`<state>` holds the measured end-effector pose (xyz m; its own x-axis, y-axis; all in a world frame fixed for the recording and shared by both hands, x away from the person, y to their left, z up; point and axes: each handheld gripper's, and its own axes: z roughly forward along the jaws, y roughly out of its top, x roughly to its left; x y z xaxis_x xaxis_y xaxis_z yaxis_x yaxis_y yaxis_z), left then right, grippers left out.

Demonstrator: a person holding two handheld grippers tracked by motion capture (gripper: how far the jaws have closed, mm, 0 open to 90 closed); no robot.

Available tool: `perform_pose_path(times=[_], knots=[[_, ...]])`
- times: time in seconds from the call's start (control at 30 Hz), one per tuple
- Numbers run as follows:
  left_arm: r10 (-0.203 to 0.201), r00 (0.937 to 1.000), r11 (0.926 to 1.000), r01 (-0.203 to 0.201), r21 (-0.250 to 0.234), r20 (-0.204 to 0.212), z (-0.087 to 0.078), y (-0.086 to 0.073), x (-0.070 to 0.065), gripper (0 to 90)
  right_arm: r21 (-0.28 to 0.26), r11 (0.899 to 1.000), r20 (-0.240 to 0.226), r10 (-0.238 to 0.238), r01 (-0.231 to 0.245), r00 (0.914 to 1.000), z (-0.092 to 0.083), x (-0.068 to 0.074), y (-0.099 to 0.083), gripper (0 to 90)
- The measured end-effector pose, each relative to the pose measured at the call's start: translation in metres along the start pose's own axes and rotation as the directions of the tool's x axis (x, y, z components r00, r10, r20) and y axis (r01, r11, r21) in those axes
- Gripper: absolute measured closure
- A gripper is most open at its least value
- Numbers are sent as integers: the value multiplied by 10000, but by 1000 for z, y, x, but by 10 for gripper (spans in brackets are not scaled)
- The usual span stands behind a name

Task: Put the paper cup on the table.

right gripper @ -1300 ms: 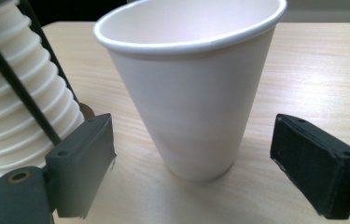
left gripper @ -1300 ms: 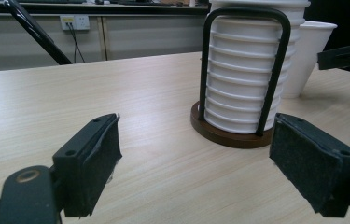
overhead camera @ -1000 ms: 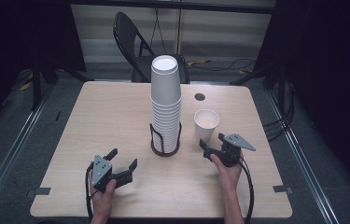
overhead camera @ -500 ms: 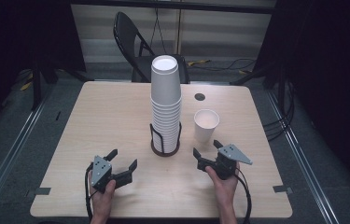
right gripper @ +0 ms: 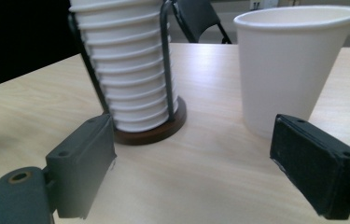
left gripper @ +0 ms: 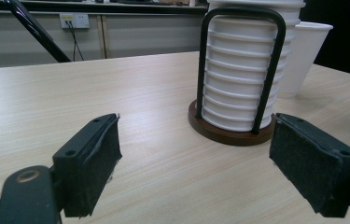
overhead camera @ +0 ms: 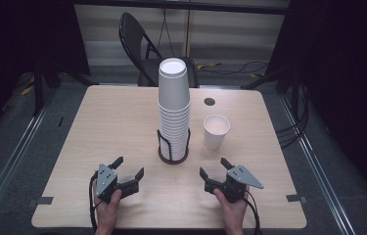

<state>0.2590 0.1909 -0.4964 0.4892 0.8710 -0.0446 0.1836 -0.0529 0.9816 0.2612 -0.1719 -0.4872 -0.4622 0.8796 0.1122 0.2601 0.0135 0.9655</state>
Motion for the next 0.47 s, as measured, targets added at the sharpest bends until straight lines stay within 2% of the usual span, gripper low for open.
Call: perform_pose_path(times=[0.07,0.13,0.2,0.47], knots=[[-46,10000,10000,46,-23,-8,0,0,0,162,-39,10000,-114,-23,23,9999,-1,2,-4,136],[-9,10000,10000,9,-8,-21,0,0,0,162,-21,9998,-32,-202,202,9998,-1,3,-7,136],[39,10000,10000,-39,15,-57,0,0,-1,161,-35,10000,-203,-29,28,9998,-1,4,-9,136],[38,10000,10000,-38,-48,-41,0,0,-1,161,-424,9990,-5,-130,130,9999,-5,6,-11,132]])
